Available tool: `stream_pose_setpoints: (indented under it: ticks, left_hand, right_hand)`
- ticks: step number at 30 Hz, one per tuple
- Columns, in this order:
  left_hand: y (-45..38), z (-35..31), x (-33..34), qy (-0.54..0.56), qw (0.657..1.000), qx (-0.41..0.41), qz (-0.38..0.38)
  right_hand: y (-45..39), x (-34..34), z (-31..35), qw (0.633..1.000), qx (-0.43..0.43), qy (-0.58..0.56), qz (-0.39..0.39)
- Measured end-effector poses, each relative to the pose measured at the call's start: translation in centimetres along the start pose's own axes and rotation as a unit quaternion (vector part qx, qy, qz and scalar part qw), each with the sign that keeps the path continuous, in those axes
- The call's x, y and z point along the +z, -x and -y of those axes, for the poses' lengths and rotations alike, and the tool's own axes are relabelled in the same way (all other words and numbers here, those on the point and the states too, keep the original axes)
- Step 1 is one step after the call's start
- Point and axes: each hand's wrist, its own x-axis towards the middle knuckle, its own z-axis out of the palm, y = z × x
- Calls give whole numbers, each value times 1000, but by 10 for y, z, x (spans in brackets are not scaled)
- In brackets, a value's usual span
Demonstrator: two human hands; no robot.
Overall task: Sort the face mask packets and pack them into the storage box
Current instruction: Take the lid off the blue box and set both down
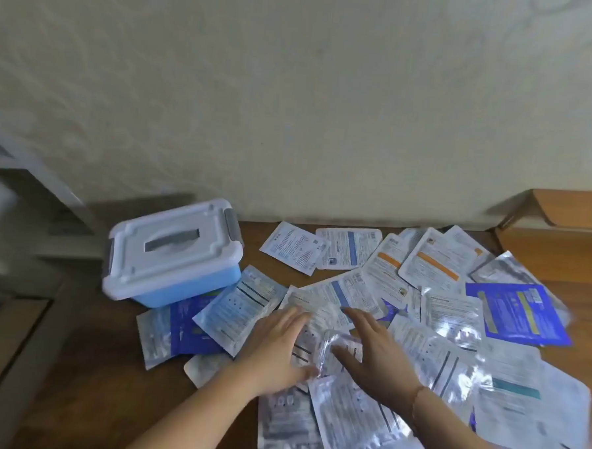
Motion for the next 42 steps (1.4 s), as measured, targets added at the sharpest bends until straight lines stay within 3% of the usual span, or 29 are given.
stream_pose_setpoints:
  ticks: [3,7,14,21,23,25,27,28,30,32,34,36,38,40,42]
  left_hand:
    - [6,-1,26,-54,997,33,45]
    - [14,-1,71,-79,991,61,92]
    - [5,10,97,-173,981,46,78]
    - [-34,10,72,-143,986,7,80]
    - [-39,11,59,-130,988,28,77]
    - [-34,21,39,-119,987,106,4]
    - [-21,43,8,-87,958,167,-215]
    - [-13,60,-11,-57,925,164,-339]
    - [4,101,-51,-39,848,73,-523]
    - [20,146,-87,-10,792,-92,-603]
    - [29,191,-110,58,779,-274,-562]
    - [32,226,-119,147,799,-395,-430]
    - [29,240,-124,290,787,-433,-330]
    - [27,244,-123,360,773,-418,-312]
    - [27,245,-120,358,771,-415,-323]
  right_hand:
    - [16,23,-22,992,-22,124,1]
    - [57,65,-59,974,-45,211,70]
    - [58,74,-75,964,-99,245,35]
    - [12,62,-84,964,-68,253,33]
    - [-5,54,-78,964,-57,258,30]
    - [-20,41,-59,970,-61,234,-9]
    - [-46,24,-24,981,-78,157,-86]
    - [-64,16,-1,985,-84,102,-107]
    - [-106,5,52,993,-75,-20,-84]
    - [-148,1,106,989,-57,-125,-50]
    - [-185,4,148,987,-32,-156,-5]
    - [-212,15,173,988,-17,-149,27]
    - [-228,28,182,990,11,-137,29]
    - [-235,42,183,989,41,-137,21]
    - [-235,51,184,991,44,-129,5]
